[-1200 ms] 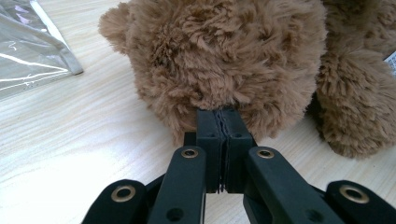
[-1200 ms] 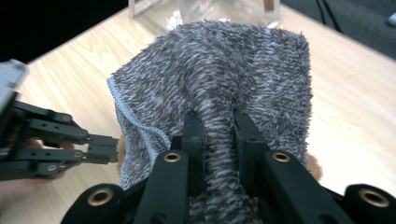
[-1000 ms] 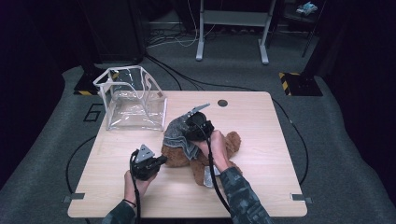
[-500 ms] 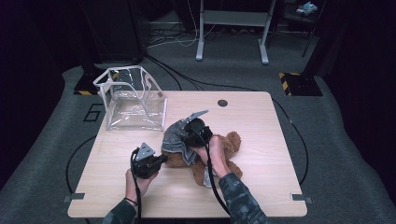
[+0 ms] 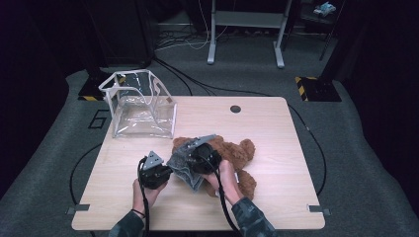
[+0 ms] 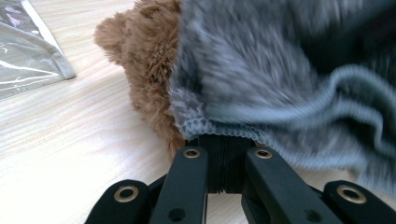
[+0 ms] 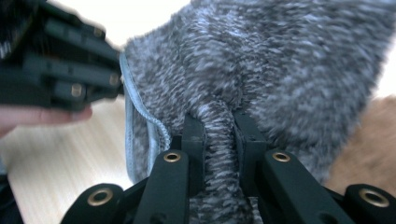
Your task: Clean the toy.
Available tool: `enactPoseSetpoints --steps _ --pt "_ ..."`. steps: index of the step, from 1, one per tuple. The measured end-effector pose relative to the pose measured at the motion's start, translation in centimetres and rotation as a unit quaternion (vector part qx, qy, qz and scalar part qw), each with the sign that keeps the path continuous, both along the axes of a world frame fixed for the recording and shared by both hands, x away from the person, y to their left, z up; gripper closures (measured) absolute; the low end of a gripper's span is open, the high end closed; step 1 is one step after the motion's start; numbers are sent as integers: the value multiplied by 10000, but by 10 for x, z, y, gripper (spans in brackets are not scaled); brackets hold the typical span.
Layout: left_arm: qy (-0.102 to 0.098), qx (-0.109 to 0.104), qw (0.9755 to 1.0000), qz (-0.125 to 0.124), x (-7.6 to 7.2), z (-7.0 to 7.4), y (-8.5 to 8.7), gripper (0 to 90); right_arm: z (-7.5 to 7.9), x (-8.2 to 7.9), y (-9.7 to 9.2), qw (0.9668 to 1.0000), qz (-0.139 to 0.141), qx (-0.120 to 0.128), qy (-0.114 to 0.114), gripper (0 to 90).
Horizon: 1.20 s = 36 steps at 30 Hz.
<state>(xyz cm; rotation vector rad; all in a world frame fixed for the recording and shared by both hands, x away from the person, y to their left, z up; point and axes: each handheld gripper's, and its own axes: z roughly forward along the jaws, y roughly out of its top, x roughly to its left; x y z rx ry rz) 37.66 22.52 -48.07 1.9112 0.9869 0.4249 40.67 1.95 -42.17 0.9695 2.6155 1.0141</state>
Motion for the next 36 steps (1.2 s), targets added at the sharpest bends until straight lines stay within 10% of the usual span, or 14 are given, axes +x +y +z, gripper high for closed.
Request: enactPoseSetpoints --steps 11,25,31,36 --pt "-8 -43 10000 13 0 -4 2 893 -35 -11 2 9984 202 -294 437 783" --pt "-4 -32 10000 1 1 -4 3 896 47 30 -24 9979 -421 234 -428 783" --pt "-5 -26 10000 2 1 -3 2 896 41 64 -17 9966 -761 189 -269 783" --pt "11 -8 10000 -17 1 -3 1 898 28 61 -8 9978 -607 245 -49 786"
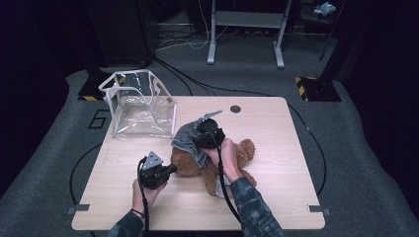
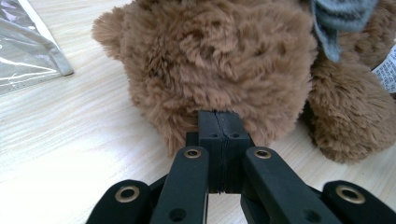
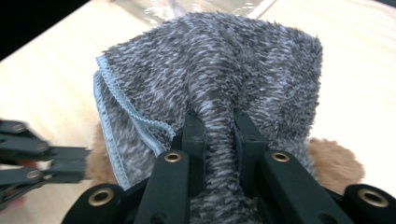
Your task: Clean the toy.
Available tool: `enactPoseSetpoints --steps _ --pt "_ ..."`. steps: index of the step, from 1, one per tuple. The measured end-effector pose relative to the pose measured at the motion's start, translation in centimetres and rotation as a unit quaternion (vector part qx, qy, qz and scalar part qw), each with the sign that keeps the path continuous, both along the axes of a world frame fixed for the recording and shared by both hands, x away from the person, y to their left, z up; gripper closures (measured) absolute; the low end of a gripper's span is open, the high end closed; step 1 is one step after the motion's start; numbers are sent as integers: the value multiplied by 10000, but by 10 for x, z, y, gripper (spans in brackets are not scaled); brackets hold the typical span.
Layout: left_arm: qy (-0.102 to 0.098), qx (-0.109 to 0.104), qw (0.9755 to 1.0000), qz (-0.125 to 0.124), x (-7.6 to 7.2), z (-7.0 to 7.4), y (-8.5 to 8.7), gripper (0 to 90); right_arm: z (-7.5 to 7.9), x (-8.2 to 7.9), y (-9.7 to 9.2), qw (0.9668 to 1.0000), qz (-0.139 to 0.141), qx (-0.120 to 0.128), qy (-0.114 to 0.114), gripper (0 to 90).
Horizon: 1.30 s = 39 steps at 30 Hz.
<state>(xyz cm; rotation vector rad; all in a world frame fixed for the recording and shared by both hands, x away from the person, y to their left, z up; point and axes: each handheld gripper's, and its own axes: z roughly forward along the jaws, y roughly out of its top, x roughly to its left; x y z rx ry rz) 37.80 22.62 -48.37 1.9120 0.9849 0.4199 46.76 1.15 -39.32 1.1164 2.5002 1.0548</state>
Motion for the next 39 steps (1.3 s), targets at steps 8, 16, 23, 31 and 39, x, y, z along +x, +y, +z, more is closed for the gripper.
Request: enactPoseSetpoints --steps 8,16,23,31,39 --pt "-9 -40 10000 -12 -1 2 1 898 -6 -28 1 9994 323 18 82 787" --pt "-36 -75 10000 -2 -1 4 -1 899 -29 -53 0 9978 620 -72 214 787" --pt "-16 -56 10000 15 -1 1 0 899 -65 -63 5 9948 777 -275 595 788" --pt "17 -27 10000 -30 -1 1 0 899 -27 -57 -12 9979 600 -10 247 784" --pt "-17 -53 10000 6 -1 0 -2 899 15 -18 -14 9994 -58 40 -327 781"
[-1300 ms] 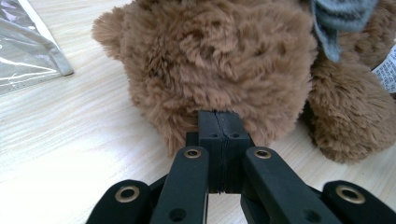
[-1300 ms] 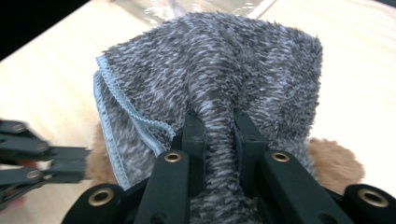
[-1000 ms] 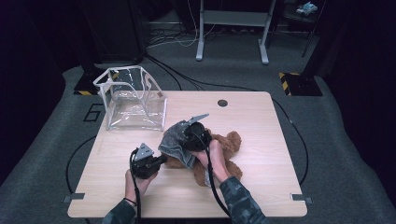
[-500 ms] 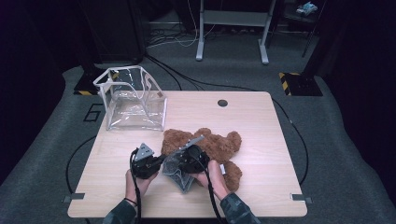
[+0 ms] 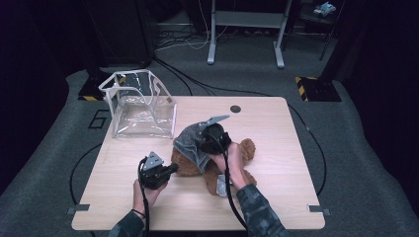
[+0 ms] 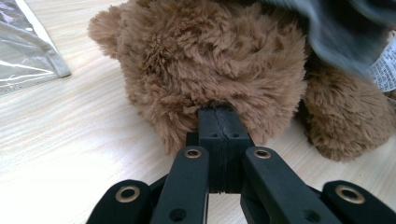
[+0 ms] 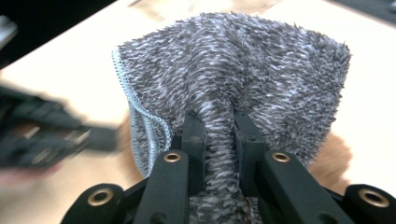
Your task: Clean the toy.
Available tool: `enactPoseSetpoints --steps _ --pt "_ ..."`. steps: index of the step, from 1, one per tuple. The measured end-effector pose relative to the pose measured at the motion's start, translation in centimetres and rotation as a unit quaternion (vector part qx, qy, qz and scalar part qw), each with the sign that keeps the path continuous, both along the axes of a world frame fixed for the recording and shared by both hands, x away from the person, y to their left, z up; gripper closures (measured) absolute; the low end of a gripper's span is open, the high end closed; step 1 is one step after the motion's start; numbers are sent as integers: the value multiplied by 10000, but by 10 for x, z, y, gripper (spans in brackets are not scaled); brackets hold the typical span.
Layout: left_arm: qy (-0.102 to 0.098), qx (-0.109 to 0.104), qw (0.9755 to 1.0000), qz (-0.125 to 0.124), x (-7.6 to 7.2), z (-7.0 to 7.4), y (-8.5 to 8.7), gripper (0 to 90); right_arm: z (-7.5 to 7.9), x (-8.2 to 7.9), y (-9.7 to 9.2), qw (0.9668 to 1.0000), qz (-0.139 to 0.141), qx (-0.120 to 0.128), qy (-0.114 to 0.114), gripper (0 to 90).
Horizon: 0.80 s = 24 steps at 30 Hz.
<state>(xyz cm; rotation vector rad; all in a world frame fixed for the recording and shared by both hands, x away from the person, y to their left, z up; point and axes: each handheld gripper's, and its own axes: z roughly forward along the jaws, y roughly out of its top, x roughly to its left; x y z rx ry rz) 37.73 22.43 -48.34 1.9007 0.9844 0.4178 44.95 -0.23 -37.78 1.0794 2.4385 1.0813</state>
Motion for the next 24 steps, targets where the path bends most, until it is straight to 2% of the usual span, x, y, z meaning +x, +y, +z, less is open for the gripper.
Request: enactPoseSetpoints --steps 1,5,8,11,14,16,19,24 --pt "-2 9 10000 -10 0 0 0 899 0 8 2 10000 -31 -40 -4 781" --pt "18 46 10000 -21 0 0 0 899 -11 30 14 9992 -189 -180 309 779" --pt "33 56 10000 -35 1 0 0 899 -21 36 18 9985 -199 -52 511 780" --pt "58 40 10000 -56 0 -1 0 899 -19 31 17 9984 -128 36 545 781" --pt "36 6 10000 -24 1 -1 -1 898 -17 24 14 9983 61 112 566 781" --pt "55 -10 10000 -16 0 -1 -1 899 -16 17 15 9983 175 77 556 782" --pt "56 -11 10000 -30 0 -1 0 899 -20 4 16 9980 385 11 499 782" --pt "69 -26 10000 -32 1 -2 1 899 -31 -18 14 9969 524 84 574 784"
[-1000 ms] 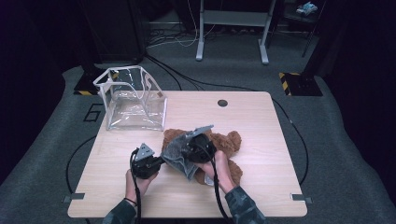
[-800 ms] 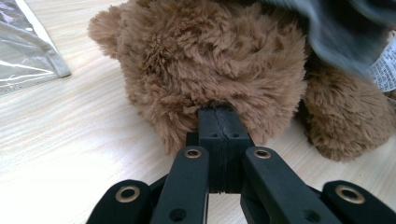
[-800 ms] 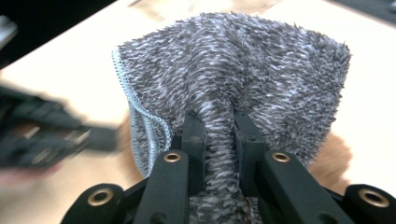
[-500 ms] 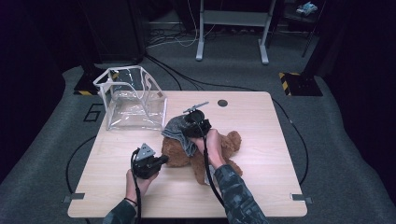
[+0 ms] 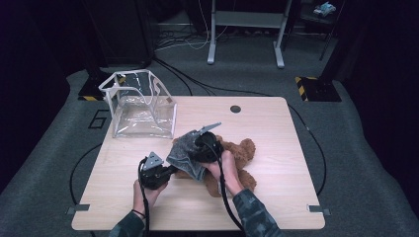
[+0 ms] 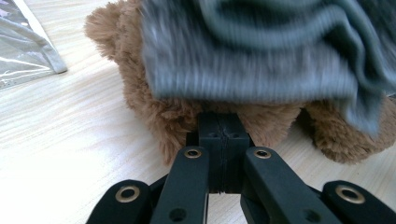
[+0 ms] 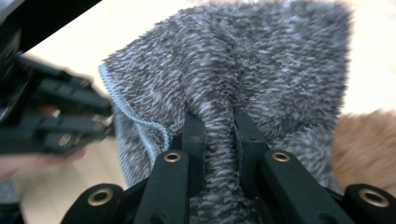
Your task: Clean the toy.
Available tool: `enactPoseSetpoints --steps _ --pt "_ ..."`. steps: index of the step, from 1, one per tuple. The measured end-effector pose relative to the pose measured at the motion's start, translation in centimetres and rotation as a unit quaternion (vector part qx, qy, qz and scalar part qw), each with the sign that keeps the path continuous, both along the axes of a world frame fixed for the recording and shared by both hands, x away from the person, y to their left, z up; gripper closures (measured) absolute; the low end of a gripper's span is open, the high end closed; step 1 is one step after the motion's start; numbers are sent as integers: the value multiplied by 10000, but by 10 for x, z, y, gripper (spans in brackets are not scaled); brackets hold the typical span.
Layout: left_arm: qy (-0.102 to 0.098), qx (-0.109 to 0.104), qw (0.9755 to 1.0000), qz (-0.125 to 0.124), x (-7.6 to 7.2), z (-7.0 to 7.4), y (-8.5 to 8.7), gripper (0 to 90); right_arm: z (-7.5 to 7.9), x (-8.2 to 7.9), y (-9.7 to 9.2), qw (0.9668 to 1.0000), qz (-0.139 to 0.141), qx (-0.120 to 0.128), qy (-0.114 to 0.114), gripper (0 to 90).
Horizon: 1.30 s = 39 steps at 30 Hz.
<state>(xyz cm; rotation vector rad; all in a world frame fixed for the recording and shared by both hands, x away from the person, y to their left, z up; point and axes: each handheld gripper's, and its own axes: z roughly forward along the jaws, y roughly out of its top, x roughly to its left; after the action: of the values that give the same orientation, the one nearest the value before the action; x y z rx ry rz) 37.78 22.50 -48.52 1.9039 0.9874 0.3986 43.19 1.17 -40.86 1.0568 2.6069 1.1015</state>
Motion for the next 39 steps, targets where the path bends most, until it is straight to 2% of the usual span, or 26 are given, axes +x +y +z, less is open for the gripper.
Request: enactPoseSetpoints --steps 3,7,9,11,14,15,16,20,22,25,29,30,32,34,35,38,39 --pt "2 -9 10000 7 0 0 0 899 -12 -14 0 9999 131 -73 19 785" --pt "-17 -16 10000 9 -1 -1 1 898 -36 -27 0 9994 233 -125 217 786" --pt "42 -28 10000 -39 0 -1 3 892 -47 -31 -1 9990 232 -155 336 785" --pt "66 23 10000 -45 1 0 5 814 -48 -34 -5 9992 227 -110 324 785" --pt "98 62 9999 46 2 7 10 579 -39 -37 -12 9997 129 34 204 785" --pt "86 26 9999 82 2 11 11 512 -34 -39 -16 9996 65 60 253 785" --pt "99 32 9999 69 3 16 13 457 -30 -39 -19 9997 32 117 203 785" --pt "-56 50 10000 30 10 37 12 359 -11 -41 -34 9995 -68 296 -77 785" --pt "-106 57 9999 -29 15 47 6 341 -1 -39 -42 9991 -170 347 -194 784" --pt "-215 266 9992 -201 26 60 -8 328 14 -34 -53 9980 -364 353 -383 784" --pt "-148 523 9977 -413 45 72 -29 309 34 -21 -64 9950 -756 190 -630 783" --pt "-150 541 9975 -431 48 72 -33 305 38 -17 -66 9938 -844 130 -710 783" --pt "-50 739 9959 -516 55 69 -44 306 44 -6 -66 9929 -916 31 -761 782" --pt "151 917 9936 -635 59 62 -51 311 42 5 -63 9917 -1026 -209 -752 780" --pt "105 994 9932 -597 59 57 -54 310 38 10 -60 9915 -1061 -389 -643 777" --pt "89 1059 9927 -562 56 47 -56 320 24 22 -52 9920 -974 -673 -441 760" --pt "112 1088 9925 -539 55 43 -57 335 19 24 -49 9915 -979 -722 -460 755"
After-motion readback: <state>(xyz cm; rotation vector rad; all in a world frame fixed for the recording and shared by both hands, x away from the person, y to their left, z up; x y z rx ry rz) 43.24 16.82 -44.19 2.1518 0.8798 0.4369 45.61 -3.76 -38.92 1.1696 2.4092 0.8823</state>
